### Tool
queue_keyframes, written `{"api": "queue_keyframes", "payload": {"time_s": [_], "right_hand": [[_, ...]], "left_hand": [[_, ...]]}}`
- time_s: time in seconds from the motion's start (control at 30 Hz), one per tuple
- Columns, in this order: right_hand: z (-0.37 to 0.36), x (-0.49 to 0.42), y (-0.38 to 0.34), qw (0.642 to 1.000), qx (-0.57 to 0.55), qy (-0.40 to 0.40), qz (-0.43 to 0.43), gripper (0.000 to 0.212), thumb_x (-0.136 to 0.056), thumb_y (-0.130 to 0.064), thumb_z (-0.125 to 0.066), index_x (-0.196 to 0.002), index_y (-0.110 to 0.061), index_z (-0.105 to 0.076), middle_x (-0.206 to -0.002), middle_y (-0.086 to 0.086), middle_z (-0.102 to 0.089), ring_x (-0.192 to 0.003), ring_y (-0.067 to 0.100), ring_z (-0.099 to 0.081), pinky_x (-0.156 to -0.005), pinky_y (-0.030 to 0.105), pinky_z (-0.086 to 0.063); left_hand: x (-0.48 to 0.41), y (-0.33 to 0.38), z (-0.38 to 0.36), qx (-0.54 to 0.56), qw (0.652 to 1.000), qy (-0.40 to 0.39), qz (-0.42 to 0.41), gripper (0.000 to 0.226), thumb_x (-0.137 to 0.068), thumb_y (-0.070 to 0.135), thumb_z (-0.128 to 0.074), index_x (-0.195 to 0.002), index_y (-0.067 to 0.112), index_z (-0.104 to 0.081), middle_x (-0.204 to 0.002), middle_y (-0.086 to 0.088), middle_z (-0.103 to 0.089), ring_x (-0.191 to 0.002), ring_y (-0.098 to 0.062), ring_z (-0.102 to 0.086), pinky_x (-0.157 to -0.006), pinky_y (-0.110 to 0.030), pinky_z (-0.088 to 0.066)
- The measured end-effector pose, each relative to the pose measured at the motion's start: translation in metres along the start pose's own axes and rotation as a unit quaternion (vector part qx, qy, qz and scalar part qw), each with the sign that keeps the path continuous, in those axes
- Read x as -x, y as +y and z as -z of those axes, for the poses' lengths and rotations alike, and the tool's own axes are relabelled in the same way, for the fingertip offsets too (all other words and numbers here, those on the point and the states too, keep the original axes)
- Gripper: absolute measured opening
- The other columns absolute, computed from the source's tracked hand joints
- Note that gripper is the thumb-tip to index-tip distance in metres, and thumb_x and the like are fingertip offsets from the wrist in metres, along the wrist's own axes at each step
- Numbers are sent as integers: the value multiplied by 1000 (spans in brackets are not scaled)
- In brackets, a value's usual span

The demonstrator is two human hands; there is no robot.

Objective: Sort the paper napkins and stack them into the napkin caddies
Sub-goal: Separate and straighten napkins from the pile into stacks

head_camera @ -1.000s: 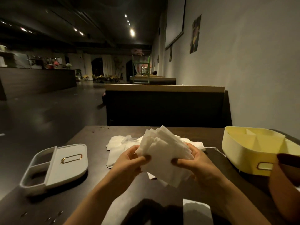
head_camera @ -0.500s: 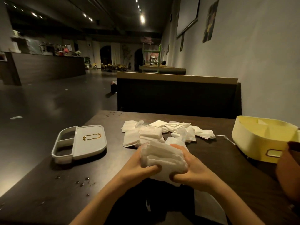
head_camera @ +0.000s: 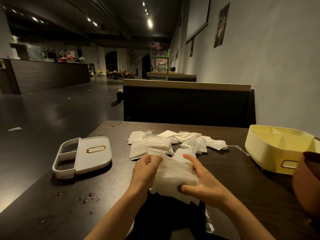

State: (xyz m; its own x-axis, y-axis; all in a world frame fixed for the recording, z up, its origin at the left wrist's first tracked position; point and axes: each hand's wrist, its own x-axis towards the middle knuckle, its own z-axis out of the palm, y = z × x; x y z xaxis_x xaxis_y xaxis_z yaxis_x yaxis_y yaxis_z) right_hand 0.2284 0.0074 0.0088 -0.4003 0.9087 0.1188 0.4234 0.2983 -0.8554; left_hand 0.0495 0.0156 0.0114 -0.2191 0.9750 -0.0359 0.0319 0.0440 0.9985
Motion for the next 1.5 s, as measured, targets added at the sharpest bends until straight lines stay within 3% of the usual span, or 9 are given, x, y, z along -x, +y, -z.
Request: {"api": "queue_keyframes", "payload": {"time_s": [0.2, 0.33, 0.43, 0.5, 0.6, 0.77, 1.03, 1.17, 1.5], "right_hand": [[-7, 0, 0, 1000, 5, 13, 8, 93, -65, -19, -71, -140, -41, -20, -117, -1, -55, -98, 20, -62, -90, 39, -52], [-8, 2, 0, 999, 16, 45, 2, 83, -75, -9, -71, -136, -40, -24, -111, -5, -53, -97, 15, -60, -89, 32, -54], [-6, 4, -3, 997, 15, 75, -6, 79, -76, -9, -73, -133, -41, -28, -106, -16, -51, -90, -5, -54, -76, 7, -48], [-5, 5, -1, 997, 1, 76, -16, 78, -76, -7, -74, -134, -37, -32, -104, -19, -51, -87, -9, -54, -70, 4, -46], [-5, 5, 1, 996, -38, 63, -56, 72, -73, -3, -71, -128, -38, -39, -111, -7, -55, -95, 11, -60, -78, 22, -56], [-6, 7, -1, 990, -99, 78, -69, 56, -73, 3, -67, -117, -30, -54, -111, 4, -61, -101, 19, -62, -85, 37, -56], [-38, -9, -5, 929, -249, 242, -127, 26, -84, -27, -64, -109, -25, -58, -109, 6, -63, -100, 24, -62, -90, 48, -52], [-54, -21, -9, 911, -204, 329, -141, 56, -62, -69, -58, -94, -24, -64, -95, 0, -70, -91, 21, -65, -84, 47, -54], [-54, -27, -7, 896, -178, 382, -141, 12, -89, -28, -58, -78, -24, -56, -82, -8, -59, -84, 15, -53, -76, 31, -44]], "left_hand": [[6, 1, 1, 25, 999, -31, -13, 19, -87, 12, -47, -96, 18, -62, -101, -7, -64, -91, -21, -61, -73, -34, -52], [13, -3, 11, 3, 993, -111, -48, 16, -88, 35, -57, -103, 36, -53, -115, 4, -58, -102, -11, -57, -87, -30, -50], [15, -11, 26, -36, 966, -244, -72, 84, -56, 60, -77, -125, 47, -32, -123, 18, -49, -112, -7, -56, -94, -27, -49], [18, -14, 32, -68, 956, -263, -112, 89, -62, 40, -82, -130, 48, -25, -123, 20, -48, -110, -5, -57, -94, -26, -50], [22, -15, 33, -90, 964, -190, -163, 69, -80, 6, -70, -126, 43, -35, -116, 13, -55, -105, -8, -60, -91, -26, -52], [21, -19, 31, -58, 964, -183, -181, 55, -80, -5, -66, -118, 32, -50, -107, 6, -65, -100, -8, -64, -86, -27, -54], [29, -4, -3, -42, 994, -22, -102, 25, -77, 61, -57, -88, 39, -53, -96, 11, -60, -88, -9, -61, -71, -26, -54], [27, -1, -17, -65, 988, 94, -107, 37, -79, 62, -58, -83, 25, -60, -82, 9, -63, -79, -7, -60, -71, -29, -51], [14, -8, -10, -34, 989, 118, -81, 15, -88, 16, -50, -94, 26, -60, -88, 10, -58, -83, -7, -54, -68, -27, -45]]}}
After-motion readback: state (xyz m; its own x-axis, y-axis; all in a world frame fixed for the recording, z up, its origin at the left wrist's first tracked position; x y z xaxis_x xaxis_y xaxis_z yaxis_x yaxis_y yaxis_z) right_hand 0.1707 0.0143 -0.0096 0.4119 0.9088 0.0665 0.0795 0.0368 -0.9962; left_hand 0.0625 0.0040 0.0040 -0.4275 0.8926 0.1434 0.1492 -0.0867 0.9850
